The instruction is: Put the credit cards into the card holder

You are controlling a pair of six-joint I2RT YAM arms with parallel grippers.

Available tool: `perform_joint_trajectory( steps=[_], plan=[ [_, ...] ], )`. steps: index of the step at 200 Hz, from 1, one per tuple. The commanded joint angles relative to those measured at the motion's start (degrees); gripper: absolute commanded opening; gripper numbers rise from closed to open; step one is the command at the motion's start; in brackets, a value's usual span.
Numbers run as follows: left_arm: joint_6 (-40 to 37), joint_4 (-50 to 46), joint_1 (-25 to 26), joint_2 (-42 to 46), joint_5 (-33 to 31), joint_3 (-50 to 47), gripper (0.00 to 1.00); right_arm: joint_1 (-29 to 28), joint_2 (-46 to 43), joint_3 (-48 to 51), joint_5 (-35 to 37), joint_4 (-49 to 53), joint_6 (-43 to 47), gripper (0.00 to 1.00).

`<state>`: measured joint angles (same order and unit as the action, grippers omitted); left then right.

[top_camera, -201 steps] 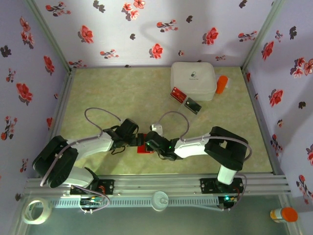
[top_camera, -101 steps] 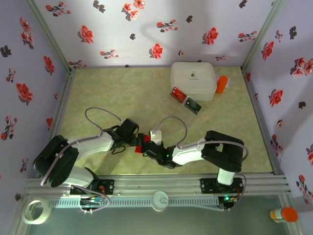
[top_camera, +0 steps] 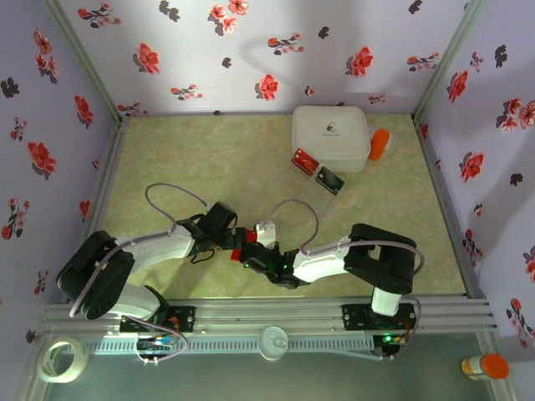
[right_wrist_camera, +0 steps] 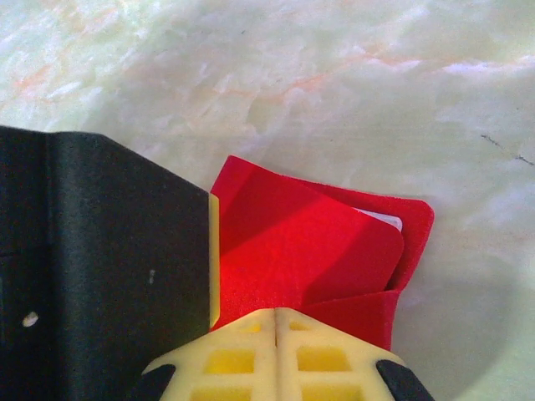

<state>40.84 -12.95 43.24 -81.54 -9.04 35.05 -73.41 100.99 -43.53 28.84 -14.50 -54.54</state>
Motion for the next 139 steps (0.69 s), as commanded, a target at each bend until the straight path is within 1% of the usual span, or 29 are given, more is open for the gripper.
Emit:
perform_joint_trajectory(
  steps=[1, 8, 11, 33, 47, 51, 53, 65, 96, 139],
  plan=[
    [1.52, 1.48, -0.53, -4.77, 1.91, -2.51, 1.0, 0.91, -0.6, 2.69, -9.4, 16.35, 1.9, 0.02],
    [1.45, 1.44, -0.53, -4.69, 1.92, -2.52, 1.0, 1.72, -1.66, 2.38, -9.37, 16.54, 2.8, 0.07],
    [1.48, 1.39, -0.53, -4.61, 1.92, -2.48, 1.0, 2.12, -2.15, 2.25, -10.91, 16.72, 3.18, 0.1],
    [1.48, 1.16, -0.53, -4.42, 2.01, -2.22, 1.0, 4.89, -5.95, 1.15, -13.22, 17.89, 6.16, 0.27],
    [1.6, 1.13, -0.51, -4.2, 2.09, -1.94, 1.0, 6.29, -8.82, 0.13, -13.92, 19.66, 8.03, 0.41],
    [1.69, 1.09, -0.52, -4.14, 2.09, -1.89, 1.0, 6.57, -9.47, -0.2, -13.9, 20.11, 8.38, 0.43],
    [1.63, 1.09, -0.53, -4.15, 2.09, -1.8, 1.0, 6.76, -10.1, -0.44, -13.93, 20.71, 8.72, 0.46],
    [1.68, 1.04, -0.53, -3.89, 2.18, -1.55, 1.0, 7.94, -12.86, -1.31, -14.03, 22.47, 9.84, 0.53],
    [1.53, 0.26, -0.48, -2.9, 2.2, -0.44, 1.0, 11.13, -20.35, -1.35, -14.13, 26.02, 11.33, 0.62],
    [0.47, -1.71, -1.03, -0.47, 1.8, 1.38, 1.0, 16.67, -32.48, 2.8, -14.5, 29.53, 11.04, 0.72]
  ],
)
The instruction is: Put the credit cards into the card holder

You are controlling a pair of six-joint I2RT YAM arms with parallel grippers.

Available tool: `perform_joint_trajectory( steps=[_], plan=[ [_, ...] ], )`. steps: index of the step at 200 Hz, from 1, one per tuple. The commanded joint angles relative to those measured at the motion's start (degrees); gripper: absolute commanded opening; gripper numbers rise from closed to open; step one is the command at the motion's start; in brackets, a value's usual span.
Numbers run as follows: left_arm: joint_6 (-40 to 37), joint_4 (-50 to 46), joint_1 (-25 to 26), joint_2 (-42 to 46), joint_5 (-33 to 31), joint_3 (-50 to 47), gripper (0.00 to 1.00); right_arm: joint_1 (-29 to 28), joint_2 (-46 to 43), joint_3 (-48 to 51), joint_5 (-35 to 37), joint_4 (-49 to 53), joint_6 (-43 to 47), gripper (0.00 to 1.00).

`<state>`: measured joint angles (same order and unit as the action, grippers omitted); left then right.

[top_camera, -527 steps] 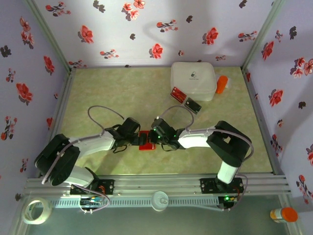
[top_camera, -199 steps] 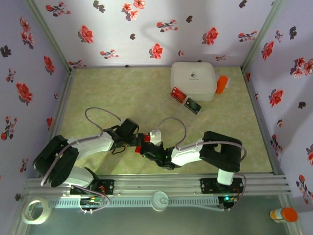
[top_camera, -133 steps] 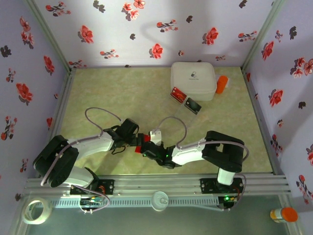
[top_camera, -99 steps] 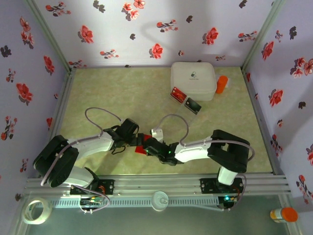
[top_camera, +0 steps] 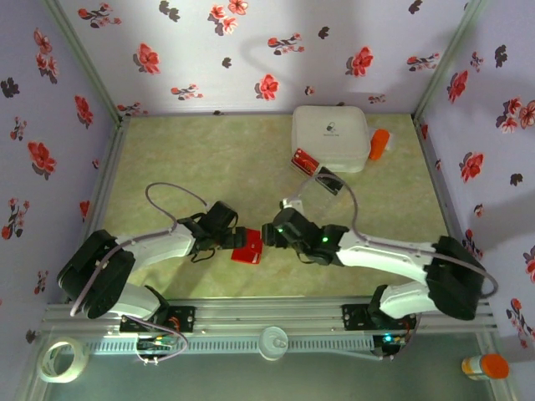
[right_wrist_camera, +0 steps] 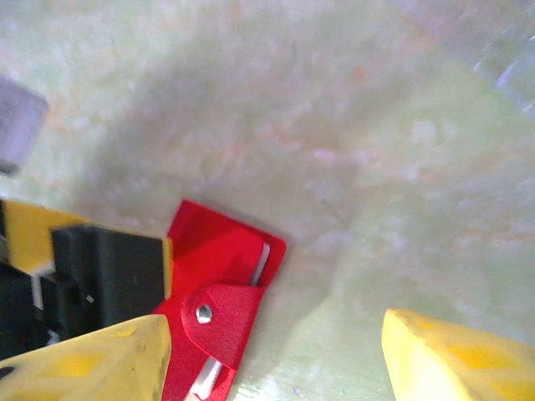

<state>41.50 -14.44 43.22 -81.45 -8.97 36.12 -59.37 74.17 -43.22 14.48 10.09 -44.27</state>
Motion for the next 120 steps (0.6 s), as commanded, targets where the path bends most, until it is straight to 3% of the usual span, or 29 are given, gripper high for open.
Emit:
perform_joint_trajectory(
  steps=[1, 34, 65, 84, 120],
  plan=[
    [-0.23, -0.27, -1.02, -0.46, 1.71, 0.33, 1.0, 2.75, -6.03, 2.69, -0.15, 4.98, 0.77, 0.73],
    [-1.93, -2.34, -3.88, 4.19, 0.05, 1.1, 1.0, 7.85, -17.31, 6.41, 0.21, 8.93, -0.26, 0.82],
    [-3.57, -4.5, -8.24, 10.9, -1.77, 1.34, 1.0, 12.81, -25.76, 9.82, 1.62, 13.85, -1.31, 0.99],
    [-5.35, -5.64, -10.6, 15.43, -3.5, 1.48, 1.0, 15.07, -30.02, 11.24, 4.3, 17.86, -1.88, 0.99],
    [-10.96, -6.56, -14.82, 21.63, -6.7, 2.53, 1.0, 17.95, -35.42, 11.67, 16.92, 25.32, -3.42, 0.99]
  ],
)
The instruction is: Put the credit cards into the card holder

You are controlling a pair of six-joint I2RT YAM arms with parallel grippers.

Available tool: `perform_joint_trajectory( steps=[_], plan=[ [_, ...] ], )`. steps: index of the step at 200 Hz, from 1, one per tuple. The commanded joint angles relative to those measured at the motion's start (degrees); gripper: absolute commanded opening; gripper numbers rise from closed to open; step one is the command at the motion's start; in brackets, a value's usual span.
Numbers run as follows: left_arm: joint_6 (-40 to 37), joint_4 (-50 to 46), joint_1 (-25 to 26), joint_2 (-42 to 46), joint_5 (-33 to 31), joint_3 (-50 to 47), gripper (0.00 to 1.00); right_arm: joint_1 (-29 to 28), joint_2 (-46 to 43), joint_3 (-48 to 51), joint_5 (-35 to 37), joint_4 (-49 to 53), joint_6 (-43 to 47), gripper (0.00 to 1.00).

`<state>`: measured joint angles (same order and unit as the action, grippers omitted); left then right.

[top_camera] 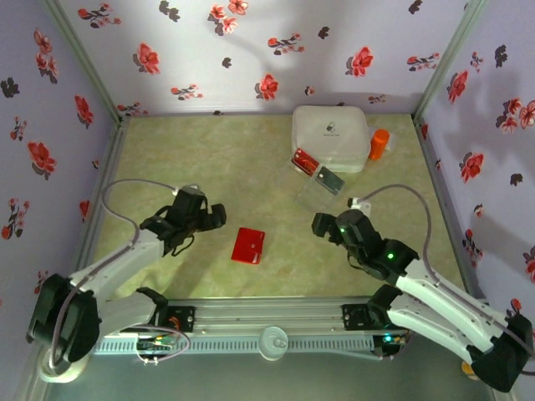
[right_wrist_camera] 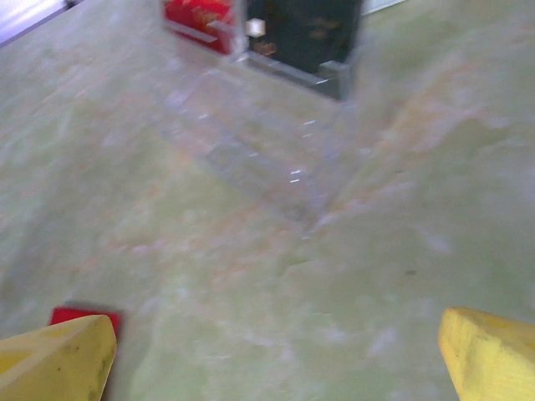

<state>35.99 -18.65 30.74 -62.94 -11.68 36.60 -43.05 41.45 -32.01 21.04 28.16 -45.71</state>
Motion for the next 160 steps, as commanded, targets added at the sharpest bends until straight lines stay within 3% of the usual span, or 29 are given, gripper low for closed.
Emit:
perform_joint_trajectory(
  steps=[1, 45, 74, 114, 160],
  plan=[
    [-5.6, -2.35, -2.48, 3.23, -4.11, 2.11, 1.0, 1.68, -2.83, 0.46, 10.7, 7.43, -1.99, 0.99],
    [-16.73, 6.97, -6.04, 7.49, -9.76, 0.71, 1.0, 7.49, -3.27, -2.22, 25.75, 6.27, 2.33, 1.0],
    [-22.96, 15.4, -9.85, 8.3, -11.52, -0.65, 1.0, 18.17, 1.47, -3.57, 26.0, -2.07, 9.02, 0.99],
    [-32.37, 28.28, -17.75, 7.05, -11.61, -2.67, 1.0, 34.12, 13.89, -6.12, 22.36, -9.82, 11.19, 0.99],
    [-32.92, 35.23, -26.38, 1.55, -8.71, -6.77, 1.0, 40.11, 26.9, -7.41, 27.63, -19.81, 17.74, 0.99]
  ],
)
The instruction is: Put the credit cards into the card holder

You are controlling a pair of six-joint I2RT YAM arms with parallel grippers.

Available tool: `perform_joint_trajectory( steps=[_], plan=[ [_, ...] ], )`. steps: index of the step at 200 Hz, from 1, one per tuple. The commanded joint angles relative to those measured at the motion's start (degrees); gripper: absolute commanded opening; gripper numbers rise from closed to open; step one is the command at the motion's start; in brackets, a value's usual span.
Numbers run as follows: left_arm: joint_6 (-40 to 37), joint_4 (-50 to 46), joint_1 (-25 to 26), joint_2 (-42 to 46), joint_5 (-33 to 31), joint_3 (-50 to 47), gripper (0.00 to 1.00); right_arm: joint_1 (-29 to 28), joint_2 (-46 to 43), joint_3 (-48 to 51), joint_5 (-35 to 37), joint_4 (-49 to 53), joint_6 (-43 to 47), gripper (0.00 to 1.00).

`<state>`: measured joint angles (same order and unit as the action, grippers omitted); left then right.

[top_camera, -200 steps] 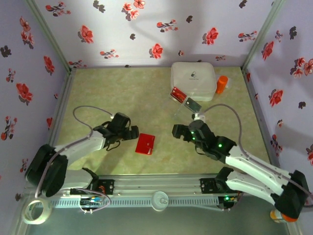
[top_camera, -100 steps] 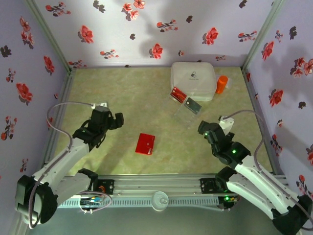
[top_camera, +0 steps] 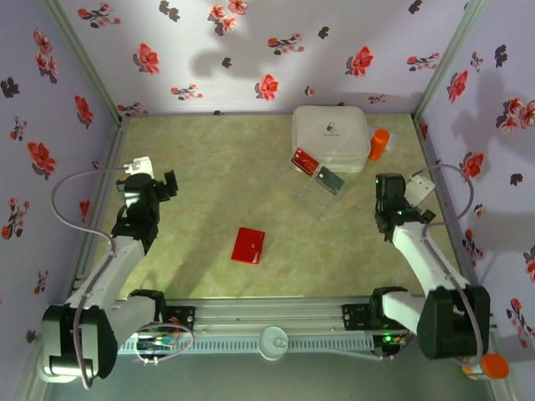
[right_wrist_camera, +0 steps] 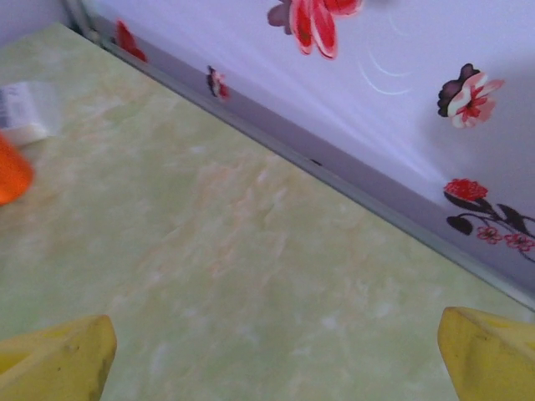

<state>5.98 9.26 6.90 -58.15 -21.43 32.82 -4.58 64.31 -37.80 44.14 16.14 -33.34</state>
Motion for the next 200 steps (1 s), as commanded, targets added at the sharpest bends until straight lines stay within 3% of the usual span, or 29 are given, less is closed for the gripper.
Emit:
perform_joint_trajectory(
  steps=[1, 43, 68, 108, 126, 147, 154, 167, 182, 200],
  plan=[
    [-2.95, 7.55, -2.6, -3.48, 1.08, -3.18, 1.0, 1.66, 4.31, -1.55, 4.58, -8.19, 5.56, 0.99],
    [-1.5, 23.06, -2.87, -12.57, 3.59, -10.36, 1.0, 1.77, 10.58, 3.4, 1.13, -25.7, 13.95, 0.99],
    [-3.48, 34.5, -2.94, -16.93, 4.64, -13.79, 1.0, 1.77, 12.62, 10.01, -5.58, -42.88, 19.21, 0.99],
    [-7.74, 44.7, -3.2, -22.34, 10.63, -15.36, 1.0, 1.77, 19.18, 20.13, -12.79, -70.19, 23.33, 0.99],
    [-9.12, 50.23, -3.24, -26.29, 13.29, -17.37, 1.0, 1.77, 18.21, 17.87, -16.72, -63.64, 23.44, 0.99],
    [-10.0, 53.01, -3.2, -30.58, 14.78, -16.63, 1.0, 1.85, 20.61, 16.94, -23.42, -65.24, 26.33, 0.99],
    [-9.7, 50.91, -3.23, -30.02, 14.5, -16.09, 1.0, 1.85, 21.84, 17.23, -24.69, -66.09, 26.72, 0.99],
    [-9.54, 49.6, -3.38, -30.44, 14.49, -14.56, 1.0, 1.94, 27.76, 20.06, -23.59, -80.2, 27.44, 0.99],
    [-9.06, 46.38, -3.85, -30.46, 14.53, -12.7, 1.0, 2.26, 23.28, 16.32, -24.01, -65.03, 25.55, 0.99],
    [-5.66, 40.0, -6.8, -30.49, 16.85, -9.49, 1.0, 2.56, 25.92, 16.68, -24.08, -70.37, 26.06, 0.99]
  ],
)
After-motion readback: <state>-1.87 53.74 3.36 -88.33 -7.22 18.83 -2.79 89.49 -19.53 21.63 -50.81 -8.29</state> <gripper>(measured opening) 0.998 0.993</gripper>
